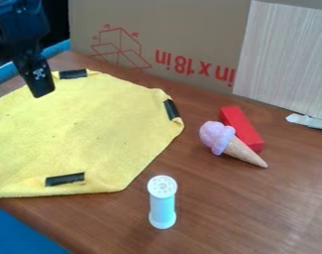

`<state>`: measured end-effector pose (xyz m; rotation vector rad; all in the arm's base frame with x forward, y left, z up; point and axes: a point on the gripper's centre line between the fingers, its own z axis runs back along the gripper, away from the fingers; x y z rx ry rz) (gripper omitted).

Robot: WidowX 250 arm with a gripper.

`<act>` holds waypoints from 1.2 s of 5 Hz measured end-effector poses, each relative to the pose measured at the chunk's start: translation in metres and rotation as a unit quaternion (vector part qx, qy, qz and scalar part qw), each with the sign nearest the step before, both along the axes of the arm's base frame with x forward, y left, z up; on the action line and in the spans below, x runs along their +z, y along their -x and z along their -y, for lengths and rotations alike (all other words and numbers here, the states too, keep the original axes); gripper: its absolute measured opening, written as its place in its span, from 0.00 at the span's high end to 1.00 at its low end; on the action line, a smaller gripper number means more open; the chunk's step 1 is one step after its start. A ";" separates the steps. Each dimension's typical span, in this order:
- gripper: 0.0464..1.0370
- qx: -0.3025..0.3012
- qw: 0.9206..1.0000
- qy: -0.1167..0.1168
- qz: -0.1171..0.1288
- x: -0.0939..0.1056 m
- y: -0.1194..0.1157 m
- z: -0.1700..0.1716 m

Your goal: Fold the cloth from bottom left to top right

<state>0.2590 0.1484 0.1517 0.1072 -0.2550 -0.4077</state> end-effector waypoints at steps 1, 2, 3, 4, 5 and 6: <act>0.04 0.001 1.000 0.008 -0.012 -0.008 0.001 0.001; 0.04 0.001 1.000 0.008 -0.012 -0.008 0.001 0.001; 0.04 0.006 1.000 0.007 -0.010 -0.008 0.000 0.000; 0.04 0.094 0.996 0.006 -0.007 -0.020 0.009 -0.032; 0.04 0.144 0.989 0.011 -0.001 -0.028 0.019 -0.042; 0.04 0.192 0.981 0.010 0.013 -0.030 0.033 -0.062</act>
